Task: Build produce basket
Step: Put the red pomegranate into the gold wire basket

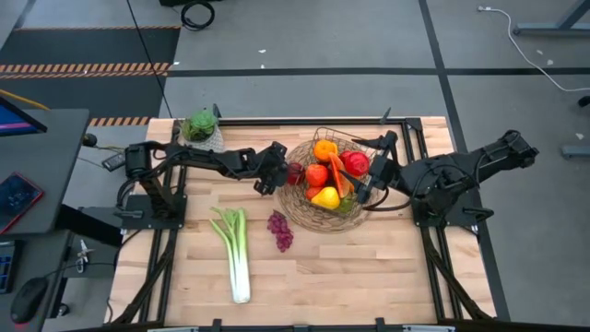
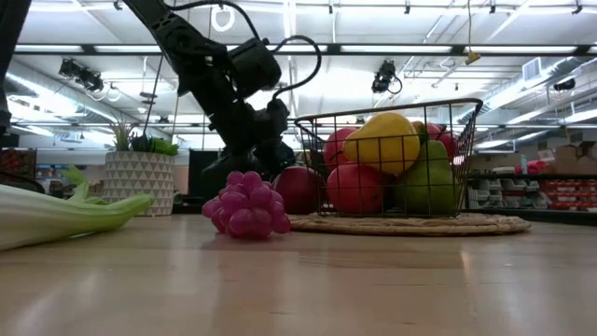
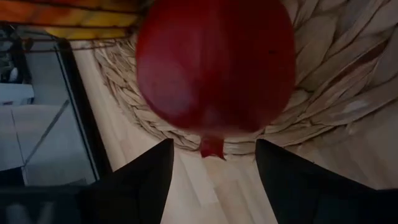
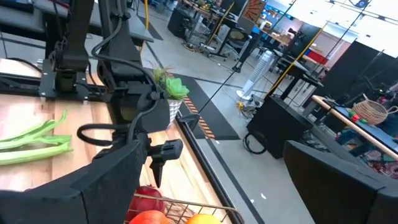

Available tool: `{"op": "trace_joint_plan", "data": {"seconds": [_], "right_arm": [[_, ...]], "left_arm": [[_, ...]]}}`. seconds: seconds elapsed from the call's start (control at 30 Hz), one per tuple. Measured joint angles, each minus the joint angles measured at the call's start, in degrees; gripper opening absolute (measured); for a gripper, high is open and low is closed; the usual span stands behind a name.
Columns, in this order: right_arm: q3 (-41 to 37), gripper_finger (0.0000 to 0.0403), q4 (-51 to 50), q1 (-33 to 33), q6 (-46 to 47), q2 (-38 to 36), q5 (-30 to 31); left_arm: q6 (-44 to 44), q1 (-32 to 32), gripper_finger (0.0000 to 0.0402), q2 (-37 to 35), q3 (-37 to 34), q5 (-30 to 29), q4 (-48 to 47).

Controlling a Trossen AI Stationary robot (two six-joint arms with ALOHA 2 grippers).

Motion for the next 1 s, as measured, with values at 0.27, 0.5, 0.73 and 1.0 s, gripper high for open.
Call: {"op": "trace_joint_plan", "data": {"seconds": [0.27, 0.5, 0.73, 1.0], "right_arm": [[0.0, 0.0393, 0.4, -1.1, 0.4, 0.1, -0.6], [0.0, 0.0393, 0.2, -1.1, 1.7, 0.1, -2.1], [0.0, 0.0393, -0.2, -1.1, 2.8, 0.1, -2.2], [0.0, 0.0393, -0.2, -1.1, 2.8, 0.1, -2.2]], "left_arm": [[2.7, 0.0, 0.0224, 1.9, 0.0, -0.3, 1.5], [2.7, -0.4, 0.0191, 1.8, 0.0, -0.6, 3.9], [3.1, -0.5, 0.0144, 1.8, 0.0, -0.7, 3.8], [2.3, -0.5, 0.0099, 1.8, 0.0, -2.4, 3.8]]}}
